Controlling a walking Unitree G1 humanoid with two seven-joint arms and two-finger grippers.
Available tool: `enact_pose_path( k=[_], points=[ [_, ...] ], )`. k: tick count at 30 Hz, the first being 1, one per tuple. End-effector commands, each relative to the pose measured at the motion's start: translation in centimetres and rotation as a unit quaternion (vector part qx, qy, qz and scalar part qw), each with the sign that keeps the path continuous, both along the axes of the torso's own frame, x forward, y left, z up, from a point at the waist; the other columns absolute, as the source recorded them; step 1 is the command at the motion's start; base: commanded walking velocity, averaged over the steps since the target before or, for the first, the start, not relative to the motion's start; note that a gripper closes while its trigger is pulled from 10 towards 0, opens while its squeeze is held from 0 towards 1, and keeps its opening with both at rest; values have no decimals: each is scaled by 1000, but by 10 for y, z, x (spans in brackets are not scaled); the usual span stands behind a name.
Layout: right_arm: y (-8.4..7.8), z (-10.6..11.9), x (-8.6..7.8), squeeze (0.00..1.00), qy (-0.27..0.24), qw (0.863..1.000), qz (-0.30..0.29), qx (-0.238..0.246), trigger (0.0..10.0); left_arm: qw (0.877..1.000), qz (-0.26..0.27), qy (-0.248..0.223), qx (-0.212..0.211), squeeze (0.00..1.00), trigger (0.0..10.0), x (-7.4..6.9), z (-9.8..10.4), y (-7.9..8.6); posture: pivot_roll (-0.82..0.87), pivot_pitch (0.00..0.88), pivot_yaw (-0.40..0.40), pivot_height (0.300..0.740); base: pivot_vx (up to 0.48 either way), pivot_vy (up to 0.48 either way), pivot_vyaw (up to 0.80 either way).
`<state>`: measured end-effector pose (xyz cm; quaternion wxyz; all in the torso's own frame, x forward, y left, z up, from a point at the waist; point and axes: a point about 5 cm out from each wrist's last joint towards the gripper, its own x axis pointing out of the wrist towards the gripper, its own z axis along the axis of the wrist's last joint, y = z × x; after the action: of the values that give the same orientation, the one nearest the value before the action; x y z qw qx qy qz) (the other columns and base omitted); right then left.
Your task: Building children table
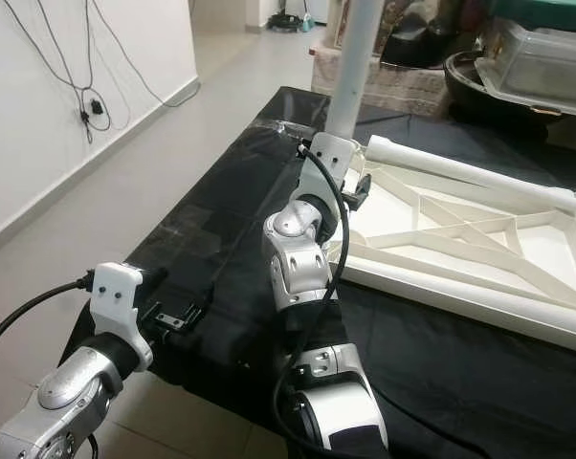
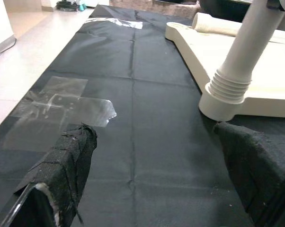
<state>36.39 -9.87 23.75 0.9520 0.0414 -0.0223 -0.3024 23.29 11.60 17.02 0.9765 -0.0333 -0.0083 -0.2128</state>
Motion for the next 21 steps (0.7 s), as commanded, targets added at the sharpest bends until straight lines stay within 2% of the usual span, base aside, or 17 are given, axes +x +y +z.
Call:
enact_pose_path(
  k=[1,11,17,18,19,20,21],
  points=[
    [20,-34,-11,0,57,996,11,65,0,1000,4,4,13,0,10000,0,-4,4,156,85,-41,740,0,0,0],
    [21,-32,-11,0,51,996,17,71,0,1000,5,3,14,0,10000,1,-5,5,156,82,-40,740,0,0,0],
    [13,-36,-15,0,66,995,-17,73,0,1000,4,2,14,0,10000,2,-5,5,156,78,-39,740,0,0,0],
    [12,-38,-16,0,69,995,-21,73,1098,1000,4,2,13,0,10000,2,-4,5,156,78,-39,740,0,0,0],
    [12,-38,-16,0,69,995,-21,73,1098,1000,4,2,13,0,10000,2,-4,5,156,78,-39,740,0,0,0],
    [11,-40,-18,0,74,994,-21,72,9255,1000,3,1,14,0,10000,2,-4,4,154,75,-37,740,0,0,0],
    [11,-40,-18,0,75,994,-20,72,9255,1000,3,1,14,0,10000,2,-5,4,154,75,-37,740,0,0,0]
  ],
)
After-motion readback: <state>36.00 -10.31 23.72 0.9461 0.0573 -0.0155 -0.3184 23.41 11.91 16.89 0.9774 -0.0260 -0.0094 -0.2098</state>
